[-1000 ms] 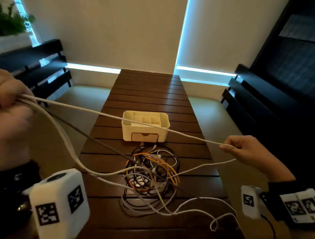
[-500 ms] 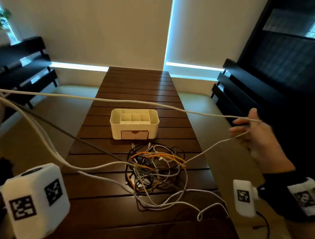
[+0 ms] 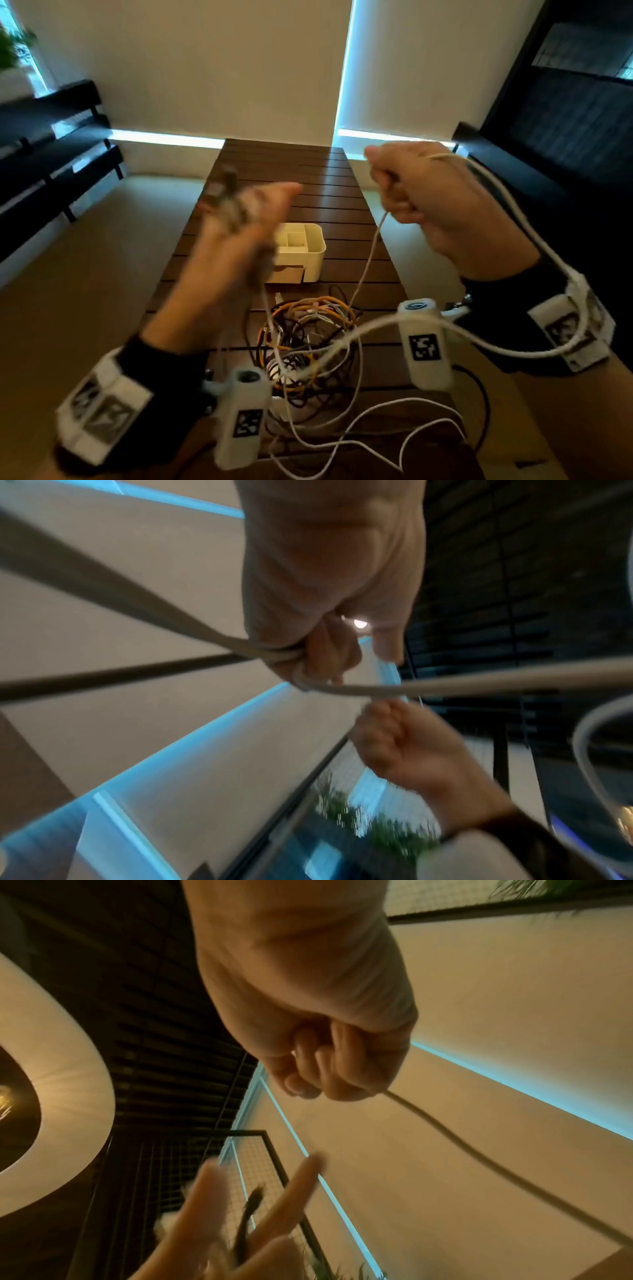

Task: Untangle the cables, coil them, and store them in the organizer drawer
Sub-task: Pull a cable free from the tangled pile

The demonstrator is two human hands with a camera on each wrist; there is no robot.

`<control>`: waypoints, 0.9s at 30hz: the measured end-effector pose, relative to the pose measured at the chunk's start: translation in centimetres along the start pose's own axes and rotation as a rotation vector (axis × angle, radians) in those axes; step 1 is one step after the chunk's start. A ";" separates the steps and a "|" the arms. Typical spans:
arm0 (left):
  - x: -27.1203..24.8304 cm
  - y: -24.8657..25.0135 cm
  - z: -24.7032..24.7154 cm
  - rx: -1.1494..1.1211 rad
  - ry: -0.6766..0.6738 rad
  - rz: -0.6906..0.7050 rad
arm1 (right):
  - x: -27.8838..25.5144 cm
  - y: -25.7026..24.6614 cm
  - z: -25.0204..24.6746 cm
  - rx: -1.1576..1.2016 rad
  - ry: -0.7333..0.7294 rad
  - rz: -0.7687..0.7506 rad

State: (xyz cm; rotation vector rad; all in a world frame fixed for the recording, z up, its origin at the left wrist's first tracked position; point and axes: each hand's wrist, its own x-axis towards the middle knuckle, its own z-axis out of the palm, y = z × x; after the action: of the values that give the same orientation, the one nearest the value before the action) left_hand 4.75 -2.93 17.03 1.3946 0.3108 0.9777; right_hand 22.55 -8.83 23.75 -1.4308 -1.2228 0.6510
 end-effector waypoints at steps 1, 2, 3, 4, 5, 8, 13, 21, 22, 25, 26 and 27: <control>0.4 -1.0 1.2 0.129 -0.104 -0.047 | -0.1 -0.1 0.9 -0.040 -0.035 -0.008; 0.7 -2.7 2.0 0.263 -0.224 -0.105 | -0.1 -0.1 1.5 -0.047 -0.075 -0.017; 1.0 -4.1 2.3 0.382 -0.293 -0.139 | -0.1 -0.1 2.1 -0.028 -0.117 -0.022; 1.3 -5.0 2.6 0.440 -0.284 -0.172 | -0.2 -0.2 2.6 0.003 -0.148 -0.014; 1.6 -5.6 2.9 0.465 -0.283 -0.201 | -0.3 -0.2 2.8 0.036 -0.166 -0.006; 1.7 -6.3 3.4 0.483 -0.144 -0.154 | -0.4 0.7 2.0 0.066 -0.143 -0.110; 2.5 -5.8 0.8 0.129 -0.002 -0.027 | -0.9 11.0 0.1 -0.339 -0.260 -0.015; 3.5 -5.2 -1.2 -0.207 0.119 0.003 | -2.6 25.5 5.8 -0.432 -0.053 0.141; 3.6 -4.7 -1.6 -0.238 0.136 0.030 | -2.5 25.8 5.5 -0.419 0.000 0.159; 3.8 -2.7 -2.9 -0.326 0.184 0.089 | -1.9 26.6 4.5 -0.407 0.036 0.235; 3.9 -1.9 -3.2 -0.351 0.197 0.114 | -1.5 27.2 4.1 -0.431 0.025 0.273; 4.0 -1.2 -3.5 -0.371 0.198 0.141 | -1.1 28.0 3.7 -0.484 0.002 0.330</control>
State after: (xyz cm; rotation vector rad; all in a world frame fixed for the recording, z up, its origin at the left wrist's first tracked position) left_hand 5.07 2.48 16.62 0.9937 0.1666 1.2244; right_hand 27.88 -5.06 -3.72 -2.0661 -1.2012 0.5948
